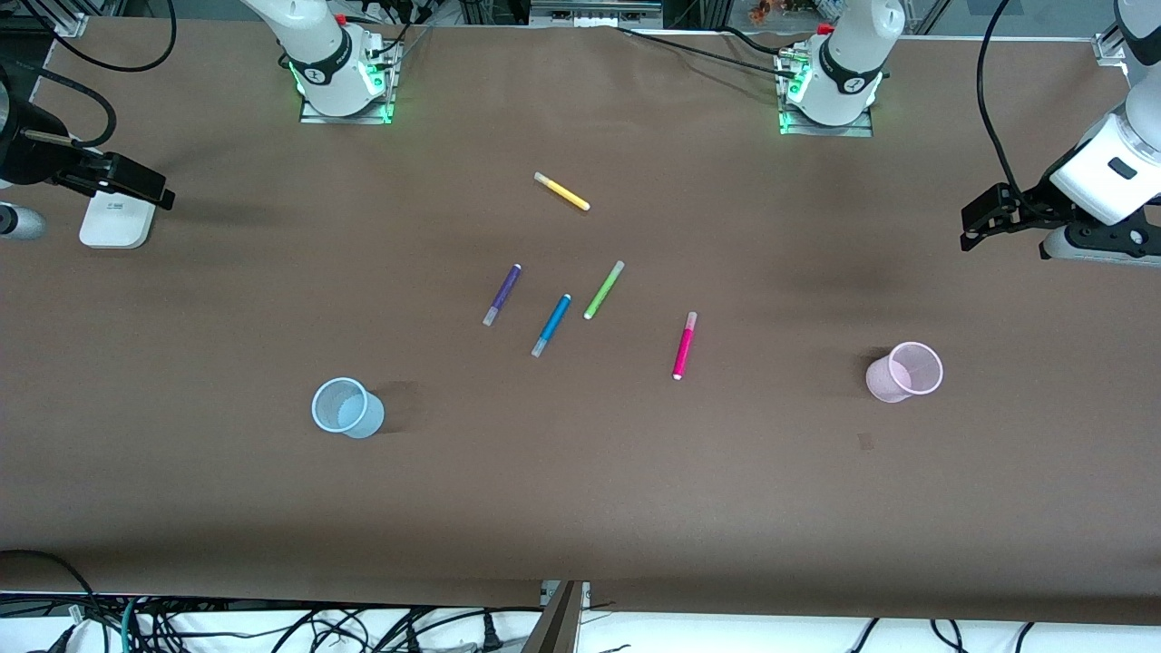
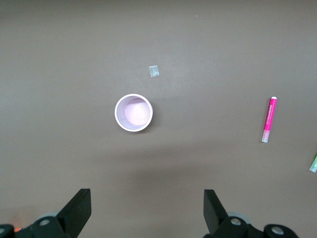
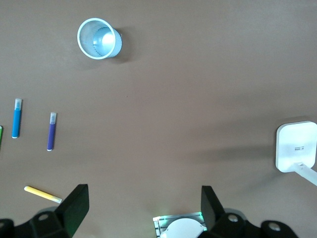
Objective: Place pink and blue markers in matching cups
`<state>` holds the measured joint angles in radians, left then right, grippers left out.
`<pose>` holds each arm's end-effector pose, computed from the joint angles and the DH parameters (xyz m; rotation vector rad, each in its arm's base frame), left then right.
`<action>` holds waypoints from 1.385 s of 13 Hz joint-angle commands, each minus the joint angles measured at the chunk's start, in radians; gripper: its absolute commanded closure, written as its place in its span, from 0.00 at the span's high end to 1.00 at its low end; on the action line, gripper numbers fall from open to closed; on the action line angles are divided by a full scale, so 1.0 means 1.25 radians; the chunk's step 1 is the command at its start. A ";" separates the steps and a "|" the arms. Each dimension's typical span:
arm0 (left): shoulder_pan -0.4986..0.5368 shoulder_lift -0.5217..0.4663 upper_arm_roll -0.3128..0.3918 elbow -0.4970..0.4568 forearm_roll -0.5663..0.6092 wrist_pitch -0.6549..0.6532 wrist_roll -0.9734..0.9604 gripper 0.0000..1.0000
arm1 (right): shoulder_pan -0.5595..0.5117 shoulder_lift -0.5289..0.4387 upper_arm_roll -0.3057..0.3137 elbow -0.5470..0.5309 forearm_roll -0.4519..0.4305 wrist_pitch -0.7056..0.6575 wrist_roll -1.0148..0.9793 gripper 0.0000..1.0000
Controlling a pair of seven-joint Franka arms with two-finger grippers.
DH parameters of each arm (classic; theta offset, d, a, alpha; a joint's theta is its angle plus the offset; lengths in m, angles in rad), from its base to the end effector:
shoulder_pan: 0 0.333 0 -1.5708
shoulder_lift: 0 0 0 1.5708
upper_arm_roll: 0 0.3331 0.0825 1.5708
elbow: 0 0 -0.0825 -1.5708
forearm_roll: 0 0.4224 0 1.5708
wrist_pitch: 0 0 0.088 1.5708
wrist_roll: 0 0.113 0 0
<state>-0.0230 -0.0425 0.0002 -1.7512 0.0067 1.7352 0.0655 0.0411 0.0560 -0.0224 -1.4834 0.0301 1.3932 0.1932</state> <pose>0.5888 -0.0128 0.5823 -3.1310 0.1399 -0.0413 0.5910 0.0153 0.6321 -3.1084 0.2671 0.2319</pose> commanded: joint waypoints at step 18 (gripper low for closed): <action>-0.006 0.008 0.001 0.022 0.013 -0.019 0.010 1.00 | 0.014 -0.001 0.015 -0.015 0.004 -0.037 0.004 1.00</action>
<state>-0.0261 -0.0425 0.0002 -1.7509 0.0067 1.7342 0.0655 0.0554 0.0604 -0.0084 -1.4935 0.0326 1.3614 0.1932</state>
